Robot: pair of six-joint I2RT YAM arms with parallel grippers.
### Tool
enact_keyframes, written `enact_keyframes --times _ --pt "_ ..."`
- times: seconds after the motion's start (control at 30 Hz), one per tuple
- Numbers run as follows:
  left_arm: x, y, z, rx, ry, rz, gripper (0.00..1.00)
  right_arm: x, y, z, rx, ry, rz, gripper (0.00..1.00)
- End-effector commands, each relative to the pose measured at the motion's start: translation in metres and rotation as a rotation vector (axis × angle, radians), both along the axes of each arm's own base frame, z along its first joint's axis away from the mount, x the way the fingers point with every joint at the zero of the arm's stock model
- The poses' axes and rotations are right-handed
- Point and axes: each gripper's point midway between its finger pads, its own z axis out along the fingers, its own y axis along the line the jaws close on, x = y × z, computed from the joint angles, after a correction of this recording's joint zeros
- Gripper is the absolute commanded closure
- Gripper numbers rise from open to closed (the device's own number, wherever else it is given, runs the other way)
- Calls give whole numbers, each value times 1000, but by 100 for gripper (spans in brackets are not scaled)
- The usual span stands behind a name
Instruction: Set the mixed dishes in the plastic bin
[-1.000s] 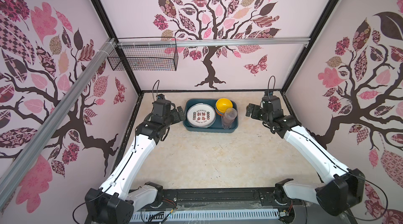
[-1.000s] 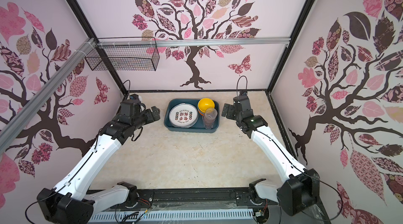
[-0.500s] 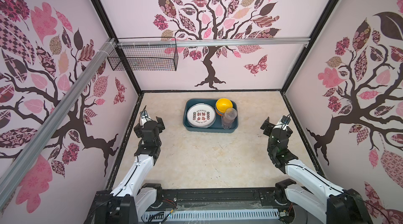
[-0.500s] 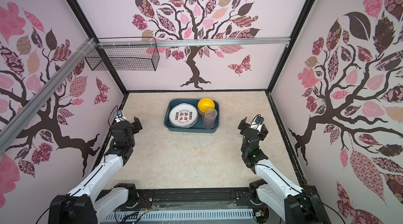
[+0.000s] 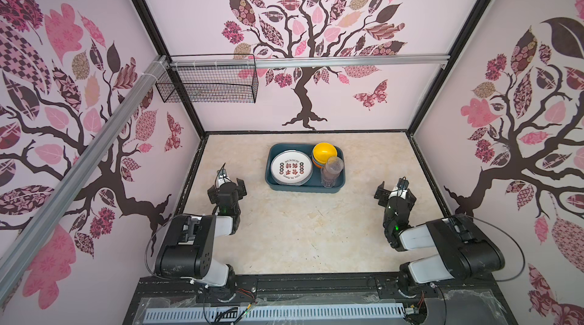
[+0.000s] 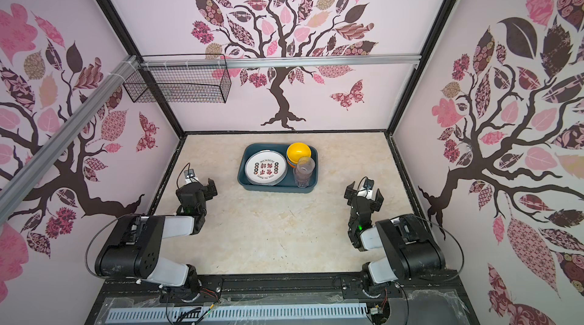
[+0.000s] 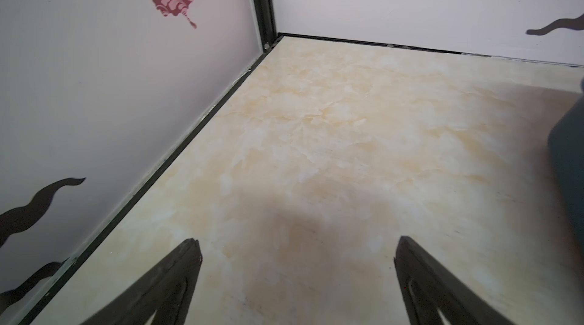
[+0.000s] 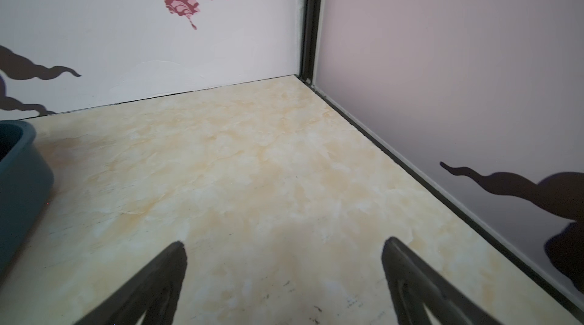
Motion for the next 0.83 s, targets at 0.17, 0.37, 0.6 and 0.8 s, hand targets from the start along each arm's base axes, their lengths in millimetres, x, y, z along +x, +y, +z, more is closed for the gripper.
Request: enact_keyframes --times 0.17,0.37,0.6,0.8 --pt "11 -9 7 -29 -49 -96 1 32 10 9 10 -27 89 1" --pt "11 -11 9 -20 -59 -92 1 38 4 6 42 -4 84 1" --pt "14 -10 5 -37 -40 -103 1 38 4 7 43 -6 84 0" --pt "12 -10 7 -33 -49 -103 2 38 4 7 43 -5 85 0"
